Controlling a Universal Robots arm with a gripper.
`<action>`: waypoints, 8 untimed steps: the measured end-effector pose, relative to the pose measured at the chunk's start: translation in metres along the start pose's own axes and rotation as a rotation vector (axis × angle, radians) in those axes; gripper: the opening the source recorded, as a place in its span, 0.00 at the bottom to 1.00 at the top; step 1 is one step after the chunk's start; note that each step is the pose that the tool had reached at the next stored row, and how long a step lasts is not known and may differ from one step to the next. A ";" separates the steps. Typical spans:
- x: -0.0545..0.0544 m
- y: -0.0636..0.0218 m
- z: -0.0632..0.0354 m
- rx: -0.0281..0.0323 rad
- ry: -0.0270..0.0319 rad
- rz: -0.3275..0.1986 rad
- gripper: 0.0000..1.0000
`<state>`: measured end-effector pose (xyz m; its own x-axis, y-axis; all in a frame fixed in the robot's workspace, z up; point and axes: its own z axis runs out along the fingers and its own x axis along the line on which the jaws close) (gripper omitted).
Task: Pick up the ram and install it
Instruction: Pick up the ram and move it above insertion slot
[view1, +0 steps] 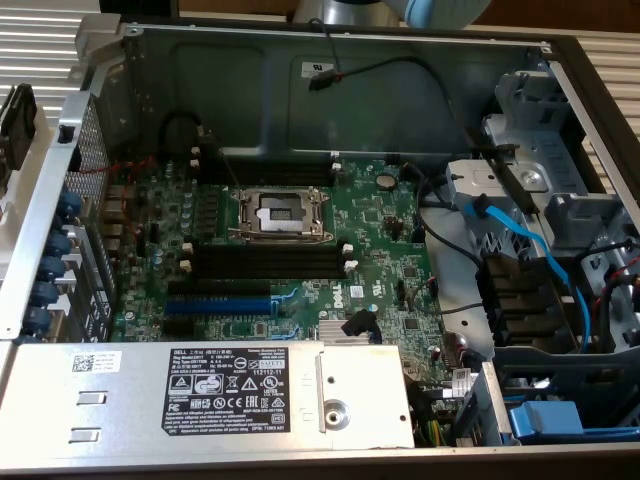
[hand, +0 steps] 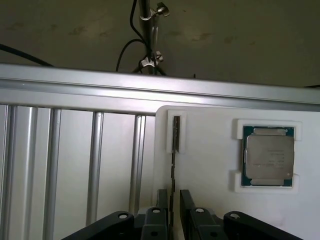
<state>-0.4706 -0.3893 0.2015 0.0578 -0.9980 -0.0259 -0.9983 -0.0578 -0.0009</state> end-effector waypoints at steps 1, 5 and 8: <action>0.000 0.0000 0.0000 0.0000 0.0000 0.000 0.24; 0.000 0.0000 0.0000 0.0000 0.0000 0.000 0.24; 0.000 -0.0001 0.0000 0.0000 0.0000 0.000 0.24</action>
<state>-0.4705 -0.3894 0.2016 0.0579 -0.9980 -0.0259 -0.9983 -0.0579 -0.0009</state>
